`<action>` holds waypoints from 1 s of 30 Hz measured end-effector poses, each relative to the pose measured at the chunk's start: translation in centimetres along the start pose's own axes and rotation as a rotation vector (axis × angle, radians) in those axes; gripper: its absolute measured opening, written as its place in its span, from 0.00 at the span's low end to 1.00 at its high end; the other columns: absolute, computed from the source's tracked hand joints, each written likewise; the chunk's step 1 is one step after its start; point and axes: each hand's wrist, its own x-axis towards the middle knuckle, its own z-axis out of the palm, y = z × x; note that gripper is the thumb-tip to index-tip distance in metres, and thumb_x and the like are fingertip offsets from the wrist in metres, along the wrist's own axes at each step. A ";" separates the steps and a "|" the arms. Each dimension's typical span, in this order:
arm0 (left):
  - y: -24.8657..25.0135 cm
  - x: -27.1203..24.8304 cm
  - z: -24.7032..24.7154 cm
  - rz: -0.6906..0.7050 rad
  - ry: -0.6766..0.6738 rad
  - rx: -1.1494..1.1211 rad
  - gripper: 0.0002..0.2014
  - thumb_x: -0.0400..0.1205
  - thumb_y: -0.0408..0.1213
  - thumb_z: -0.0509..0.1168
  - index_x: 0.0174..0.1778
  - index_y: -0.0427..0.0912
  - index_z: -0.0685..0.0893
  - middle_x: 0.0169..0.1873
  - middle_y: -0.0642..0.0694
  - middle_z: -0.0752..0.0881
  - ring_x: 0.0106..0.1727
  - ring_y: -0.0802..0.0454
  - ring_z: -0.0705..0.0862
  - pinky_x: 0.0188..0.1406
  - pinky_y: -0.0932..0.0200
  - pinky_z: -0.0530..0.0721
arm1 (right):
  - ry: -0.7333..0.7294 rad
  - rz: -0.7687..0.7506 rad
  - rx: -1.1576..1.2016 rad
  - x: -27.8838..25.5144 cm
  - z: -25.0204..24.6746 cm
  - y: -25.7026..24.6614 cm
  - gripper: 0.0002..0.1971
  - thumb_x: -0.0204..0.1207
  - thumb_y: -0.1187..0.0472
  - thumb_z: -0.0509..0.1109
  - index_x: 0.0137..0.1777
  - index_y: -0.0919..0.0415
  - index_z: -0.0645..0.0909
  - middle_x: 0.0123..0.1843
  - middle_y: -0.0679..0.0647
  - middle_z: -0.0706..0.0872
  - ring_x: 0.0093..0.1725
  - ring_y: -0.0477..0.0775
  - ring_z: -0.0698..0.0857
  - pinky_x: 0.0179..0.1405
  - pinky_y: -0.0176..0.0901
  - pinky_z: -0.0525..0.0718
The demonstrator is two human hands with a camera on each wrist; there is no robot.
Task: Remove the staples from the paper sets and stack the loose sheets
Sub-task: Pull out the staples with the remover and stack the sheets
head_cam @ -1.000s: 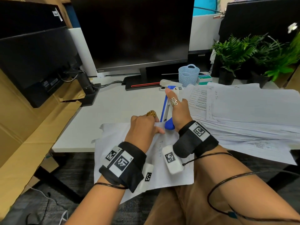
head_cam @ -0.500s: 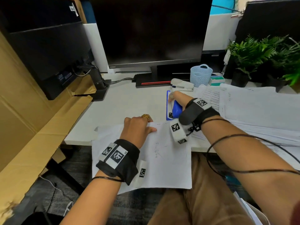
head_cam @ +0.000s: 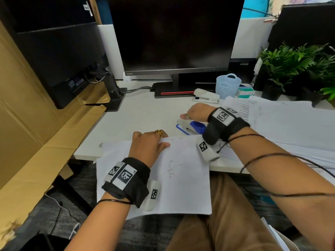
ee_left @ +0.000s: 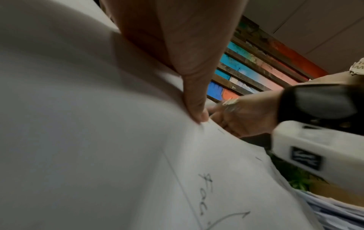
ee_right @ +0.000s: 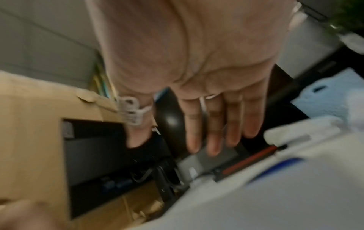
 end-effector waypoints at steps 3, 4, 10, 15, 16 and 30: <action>-0.4 -0.1 -0.6 0.040 0.140 -0.096 0.14 0.84 0.54 0.55 0.61 0.55 0.79 0.43 0.52 0.86 0.47 0.50 0.82 0.54 0.57 0.62 | -0.037 -0.293 0.233 -4.5 -0.5 0.2 0.15 0.71 0.48 0.74 0.54 0.54 0.82 0.53 0.51 0.87 0.54 0.50 0.84 0.62 0.44 0.79; -0.5 -0.1 -0.8 0.064 0.201 -0.142 0.13 0.84 0.53 0.57 0.59 0.54 0.80 0.40 0.52 0.85 0.45 0.50 0.82 0.53 0.58 0.61 | -0.032 -0.362 0.256 -6.0 -0.3 0.6 0.12 0.69 0.55 0.78 0.52 0.53 0.83 0.48 0.48 0.87 0.50 0.46 0.85 0.57 0.39 0.81; 2.5 0.5 -2.4 0.309 0.582 -0.192 0.12 0.81 0.50 0.61 0.46 0.51 0.87 0.38 0.55 0.87 0.41 0.55 0.77 0.51 0.56 0.61 | 0.539 -0.530 0.252 -12.0 0.3 3.8 0.16 0.66 0.74 0.75 0.49 0.55 0.89 0.39 0.42 0.87 0.43 0.29 0.82 0.46 0.16 0.74; 5.9 0.7 -3.4 0.520 0.915 -0.186 0.03 0.80 0.43 0.69 0.43 0.49 0.85 0.34 0.54 0.87 0.37 0.55 0.79 0.50 0.55 0.66 | 0.948 -0.704 0.145 -15.3 0.1 6.6 0.08 0.66 0.71 0.76 0.43 0.60 0.90 0.38 0.47 0.89 0.41 0.41 0.84 0.46 0.23 0.78; 6.3 0.9 -3.4 0.541 0.953 -0.202 0.03 0.79 0.42 0.70 0.44 0.50 0.83 0.35 0.54 0.87 0.37 0.55 0.81 0.50 0.55 0.66 | 1.031 -0.743 0.134 -15.6 0.4 7.0 0.07 0.67 0.73 0.75 0.42 0.62 0.90 0.38 0.50 0.90 0.41 0.42 0.84 0.46 0.26 0.79; 7.7 1.1 -2.9 0.643 1.023 -0.253 0.06 0.79 0.34 0.71 0.40 0.51 0.85 0.35 0.52 0.90 0.37 0.56 0.85 0.58 0.54 0.64 | 1.264 -0.868 0.138 -15.7 2.5 9.8 0.05 0.66 0.79 0.75 0.35 0.72 0.88 0.40 0.60 0.90 0.43 0.52 0.87 0.48 0.39 0.85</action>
